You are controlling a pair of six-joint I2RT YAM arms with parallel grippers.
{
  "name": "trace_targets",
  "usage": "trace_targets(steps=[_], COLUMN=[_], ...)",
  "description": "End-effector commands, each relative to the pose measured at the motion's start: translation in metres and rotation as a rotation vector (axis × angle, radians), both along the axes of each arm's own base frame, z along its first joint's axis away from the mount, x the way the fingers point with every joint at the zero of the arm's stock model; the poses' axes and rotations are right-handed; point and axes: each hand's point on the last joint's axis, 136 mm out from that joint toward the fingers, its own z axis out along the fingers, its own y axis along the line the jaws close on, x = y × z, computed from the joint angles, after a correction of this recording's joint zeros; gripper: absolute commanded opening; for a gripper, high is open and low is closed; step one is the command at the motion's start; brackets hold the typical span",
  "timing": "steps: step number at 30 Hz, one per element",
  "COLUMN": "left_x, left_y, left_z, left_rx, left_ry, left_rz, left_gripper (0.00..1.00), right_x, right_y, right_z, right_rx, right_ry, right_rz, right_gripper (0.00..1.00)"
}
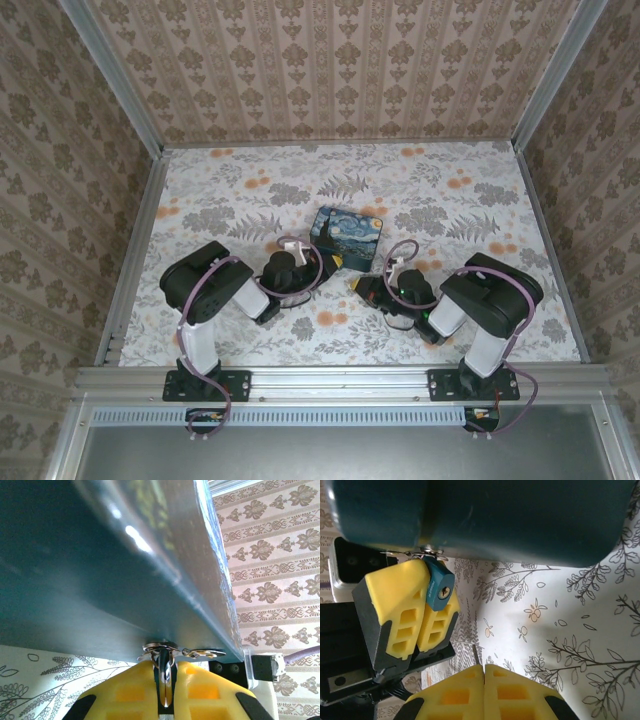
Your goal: Unlock a padlock with a key
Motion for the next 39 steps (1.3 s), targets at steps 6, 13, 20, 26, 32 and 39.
trace_targets(steps=[6, 13, 20, 26, 32, 39], left_x=[0.000, 0.000, -0.001, -0.001, -0.002, -0.003], left_y=[-0.001, 0.000, 0.000, 0.001, 0.000, -0.001], left_z=[0.019, 0.017, 0.018, 0.016, 0.016, 0.015], left_rx=[-0.052, -0.049, -0.049, -0.046, -0.046, -0.045], left_ry=[-0.033, -0.029, -0.030, -0.027, -0.029, -0.026], left_rz=[-0.012, -0.012, -0.015, -0.014, -0.017, -0.023], left_gripper=[0.00, 0.00, 0.00, 0.00, 0.00, 0.00], right_x=[0.018, 0.025, 0.029, 0.032, 0.034, 0.038], right_y=[0.005, 0.002, -0.001, -0.001, 0.001, 0.004], right_z=[0.018, 0.016, 0.016, 0.018, 0.021, 0.024], right_rx=[0.043, 0.044, 0.045, 0.053, 0.061, 0.072], right_ry=[-0.054, -0.048, -0.045, -0.046, -0.049, -0.054], right_rz=[-0.047, -0.076, -0.095, -0.099, -0.095, -0.094], right_gripper=[0.00, 0.00, 0.00, 0.00, 0.00, 0.00])
